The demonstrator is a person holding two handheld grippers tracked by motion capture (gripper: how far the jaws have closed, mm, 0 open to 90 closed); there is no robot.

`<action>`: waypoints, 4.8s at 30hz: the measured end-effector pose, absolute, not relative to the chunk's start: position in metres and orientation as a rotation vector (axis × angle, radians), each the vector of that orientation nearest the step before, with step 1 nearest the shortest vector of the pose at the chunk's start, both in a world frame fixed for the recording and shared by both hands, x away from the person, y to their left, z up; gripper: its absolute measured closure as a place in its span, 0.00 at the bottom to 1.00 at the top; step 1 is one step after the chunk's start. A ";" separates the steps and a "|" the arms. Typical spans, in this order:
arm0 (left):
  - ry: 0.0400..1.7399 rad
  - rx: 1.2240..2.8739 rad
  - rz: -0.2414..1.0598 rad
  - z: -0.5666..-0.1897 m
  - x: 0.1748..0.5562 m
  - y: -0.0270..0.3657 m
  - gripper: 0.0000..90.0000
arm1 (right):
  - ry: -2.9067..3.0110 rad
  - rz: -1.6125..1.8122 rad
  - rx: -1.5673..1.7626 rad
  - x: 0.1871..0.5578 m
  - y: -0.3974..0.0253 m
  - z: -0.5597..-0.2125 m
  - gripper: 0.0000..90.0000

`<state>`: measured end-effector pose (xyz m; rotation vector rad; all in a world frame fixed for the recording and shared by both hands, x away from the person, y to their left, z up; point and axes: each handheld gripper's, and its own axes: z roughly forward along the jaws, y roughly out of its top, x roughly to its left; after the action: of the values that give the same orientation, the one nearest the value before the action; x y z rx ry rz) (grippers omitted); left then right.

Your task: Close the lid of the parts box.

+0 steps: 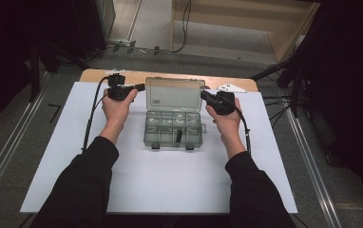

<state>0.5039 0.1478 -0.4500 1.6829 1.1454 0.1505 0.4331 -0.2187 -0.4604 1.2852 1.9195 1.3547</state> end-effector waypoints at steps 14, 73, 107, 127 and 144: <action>1.029 1.710 0.131 -0.441 0.495 0.139 1.00 | 1.941 1.385 1.267 0.425 -0.219 -0.457 0.69; 0.805 1.708 0.113 -0.453 0.390 0.148 1.00 | 1.926 1.555 1.244 0.338 -0.235 -0.453 0.97; 0.851 1.710 0.189 -0.485 0.325 0.155 1.00 | 1.990 1.426 1.168 0.286 -0.204 -0.490 0.97; 0.898 1.754 0.200 -0.495 0.331 0.152 1.00 | 1.976 1.394 1.217 0.293 -0.209 -0.499 0.97; 0.903 1.749 0.197 -0.497 0.332 0.152 1.00 | 1.995 1.386 1.219 0.293 -0.206 -0.505 0.97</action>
<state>0.3315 0.1515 -0.4966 1.7493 0.9031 0.1968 0.2928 -0.2055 -0.5054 1.2190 1.9951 1.3855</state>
